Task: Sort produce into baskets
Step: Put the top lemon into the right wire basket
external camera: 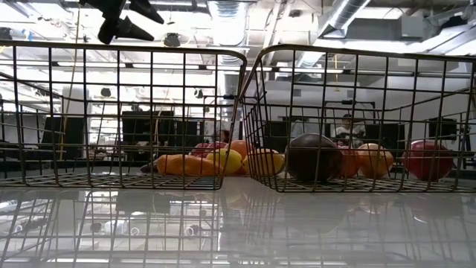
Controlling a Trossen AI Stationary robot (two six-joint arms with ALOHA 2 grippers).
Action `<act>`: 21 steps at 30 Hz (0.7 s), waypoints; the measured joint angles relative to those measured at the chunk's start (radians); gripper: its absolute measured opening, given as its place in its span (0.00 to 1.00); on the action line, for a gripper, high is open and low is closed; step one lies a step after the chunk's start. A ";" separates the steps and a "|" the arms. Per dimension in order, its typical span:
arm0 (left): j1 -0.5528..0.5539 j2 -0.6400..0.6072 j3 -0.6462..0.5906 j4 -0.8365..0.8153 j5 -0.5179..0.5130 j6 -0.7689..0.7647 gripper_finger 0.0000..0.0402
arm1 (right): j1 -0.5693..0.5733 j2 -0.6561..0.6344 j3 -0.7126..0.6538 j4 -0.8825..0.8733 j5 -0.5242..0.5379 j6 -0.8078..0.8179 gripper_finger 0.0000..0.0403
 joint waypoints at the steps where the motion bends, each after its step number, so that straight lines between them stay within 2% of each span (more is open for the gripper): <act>1: 0.000 0.000 0.000 0.000 0.006 0.000 0.64 | -0.003 0.013 0.048 -0.099 0.009 0.022 0.29; 8: 0.000 0.000 0.000 0.000 0.031 -0.001 0.64 | -0.044 0.115 0.275 -0.862 -0.015 0.268 0.30; 10: 0.000 0.000 0.000 0.000 0.032 -0.001 0.64 | -0.071 0.123 0.303 -1.017 -0.102 0.274 0.30; 12: 0.000 0.000 0.000 0.000 0.033 -0.001 0.64 | -0.103 0.127 0.302 -1.137 -0.223 0.205 0.33; 15: 0.000 0.000 0.000 0.000 0.033 0.003 0.64 | -0.149 0.129 0.276 -1.162 -0.327 0.021 0.41; 21: 0.000 0.000 0.000 0.000 0.033 0.017 0.64 | -0.246 0.154 0.204 -1.165 -0.386 -0.269 0.67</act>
